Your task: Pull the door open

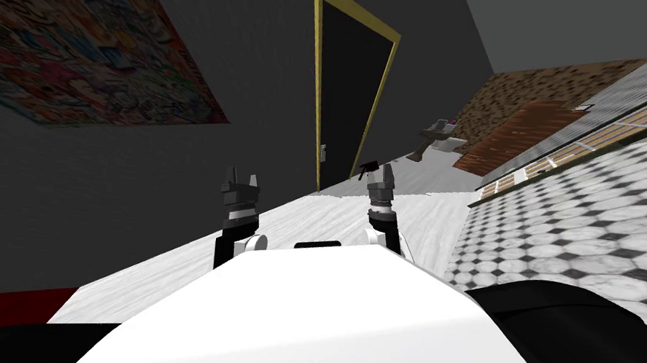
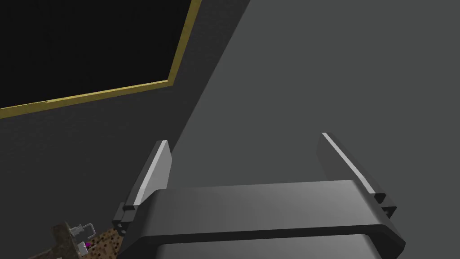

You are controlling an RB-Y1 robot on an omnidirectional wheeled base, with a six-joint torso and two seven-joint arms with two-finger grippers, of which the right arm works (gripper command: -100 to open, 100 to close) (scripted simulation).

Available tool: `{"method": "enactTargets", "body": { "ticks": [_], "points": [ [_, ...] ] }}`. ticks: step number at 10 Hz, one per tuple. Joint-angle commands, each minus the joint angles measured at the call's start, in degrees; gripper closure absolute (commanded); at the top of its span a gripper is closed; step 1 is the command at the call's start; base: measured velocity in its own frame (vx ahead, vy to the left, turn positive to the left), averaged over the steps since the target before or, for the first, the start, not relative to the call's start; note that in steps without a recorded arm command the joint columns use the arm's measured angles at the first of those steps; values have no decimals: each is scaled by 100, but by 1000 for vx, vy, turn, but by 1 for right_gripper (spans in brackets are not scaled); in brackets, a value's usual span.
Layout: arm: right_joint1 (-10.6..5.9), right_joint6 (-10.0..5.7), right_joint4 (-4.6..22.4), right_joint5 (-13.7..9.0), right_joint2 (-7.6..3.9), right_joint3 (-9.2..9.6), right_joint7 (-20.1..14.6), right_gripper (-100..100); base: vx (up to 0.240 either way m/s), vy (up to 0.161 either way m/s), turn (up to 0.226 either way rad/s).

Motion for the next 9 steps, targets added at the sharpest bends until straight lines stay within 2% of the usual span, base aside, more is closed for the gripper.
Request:
{"method": "enactTargets", "body": {
  "ticks": [1,6,9],
  "points": [
    [-53,-7,126,-181,-102,65,-179,-100,68,-4,76],
    [-200,-27,473,-678,-369,244,-671,-100,136,-20,71],
    [-315,-43,747,-1071,-575,386,-1060,-100,116,-23,81]
  ]
}}
